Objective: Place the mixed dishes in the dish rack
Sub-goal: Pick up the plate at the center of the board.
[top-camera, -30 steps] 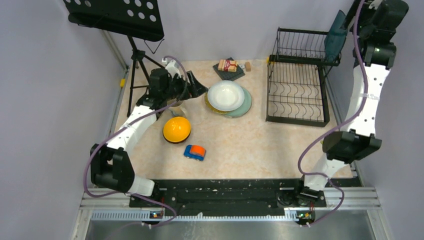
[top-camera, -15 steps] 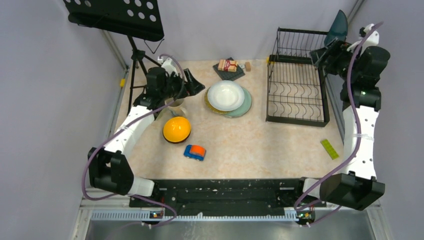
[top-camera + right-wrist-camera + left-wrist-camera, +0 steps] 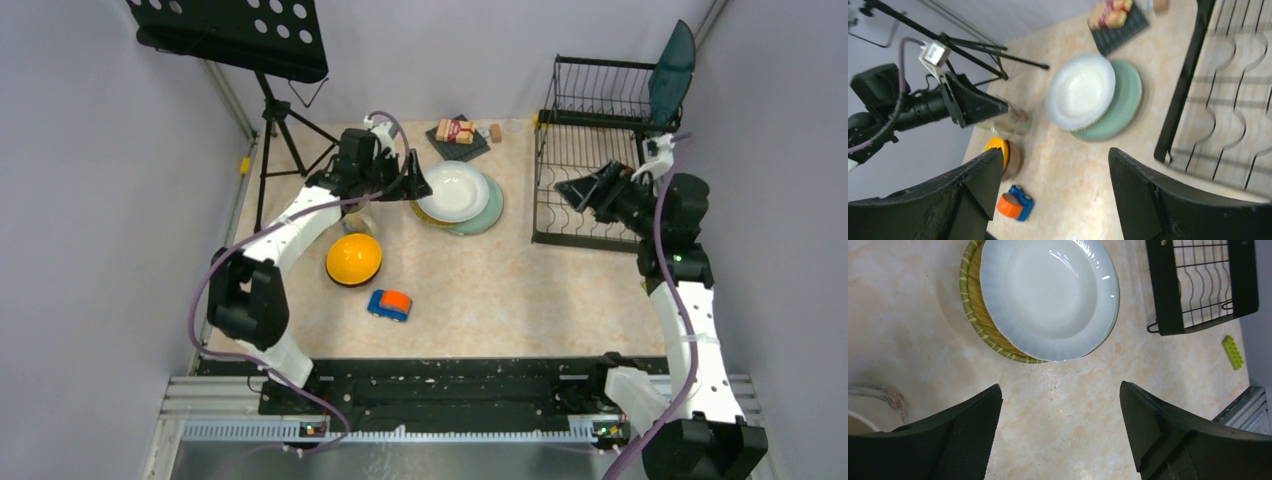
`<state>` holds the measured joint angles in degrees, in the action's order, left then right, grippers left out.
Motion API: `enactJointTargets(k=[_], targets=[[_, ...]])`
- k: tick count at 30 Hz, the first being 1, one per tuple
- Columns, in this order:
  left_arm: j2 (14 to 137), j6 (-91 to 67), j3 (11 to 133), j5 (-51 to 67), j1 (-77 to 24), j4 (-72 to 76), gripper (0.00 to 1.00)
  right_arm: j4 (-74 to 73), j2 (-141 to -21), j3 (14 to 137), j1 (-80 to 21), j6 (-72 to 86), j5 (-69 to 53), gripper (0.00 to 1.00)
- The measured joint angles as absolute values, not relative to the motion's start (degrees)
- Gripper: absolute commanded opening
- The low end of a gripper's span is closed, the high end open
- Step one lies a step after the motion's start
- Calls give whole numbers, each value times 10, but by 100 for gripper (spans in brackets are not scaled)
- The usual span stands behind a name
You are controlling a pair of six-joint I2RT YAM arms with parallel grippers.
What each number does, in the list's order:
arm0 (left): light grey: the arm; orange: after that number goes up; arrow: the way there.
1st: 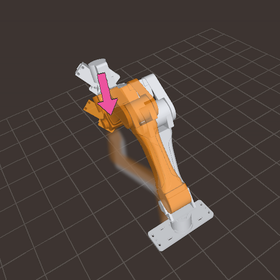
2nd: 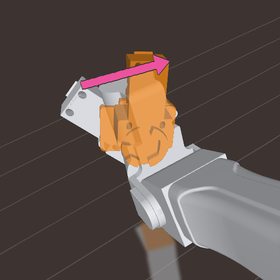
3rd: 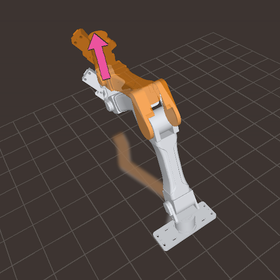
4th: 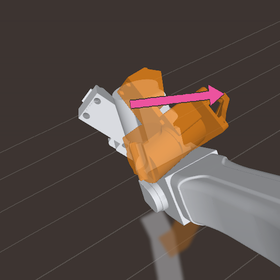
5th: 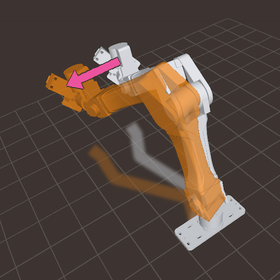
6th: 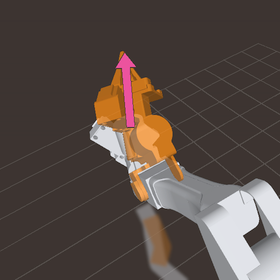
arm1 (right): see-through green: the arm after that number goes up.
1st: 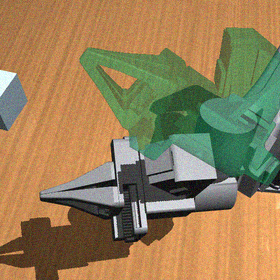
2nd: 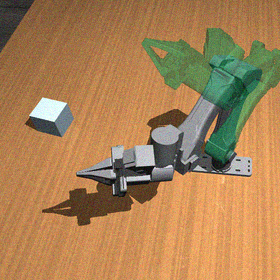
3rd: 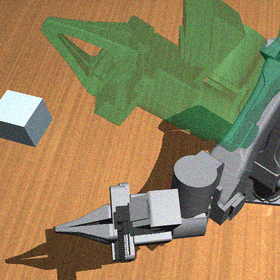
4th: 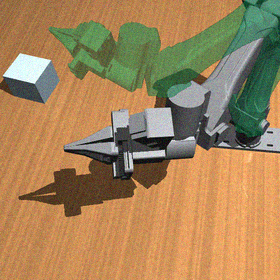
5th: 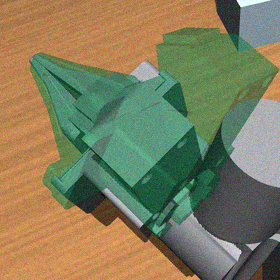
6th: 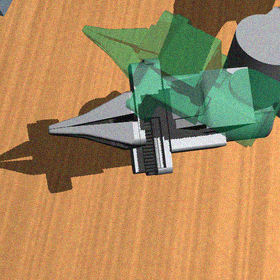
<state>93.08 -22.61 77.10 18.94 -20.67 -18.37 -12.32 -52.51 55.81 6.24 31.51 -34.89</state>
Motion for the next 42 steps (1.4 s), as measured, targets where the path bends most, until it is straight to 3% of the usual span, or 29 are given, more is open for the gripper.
enactJointTargets(k=[6,30,42], targets=[[1019,-212,827,185,-208,-215,85,-148,-534,465,57,350,-343,73],[1152,-249,870,178,-209,-173,56,-176,-594,489,57,341,-334,66],[1161,-276,870,156,-208,-113,53,-180,-609,489,57,342,-328,66]])
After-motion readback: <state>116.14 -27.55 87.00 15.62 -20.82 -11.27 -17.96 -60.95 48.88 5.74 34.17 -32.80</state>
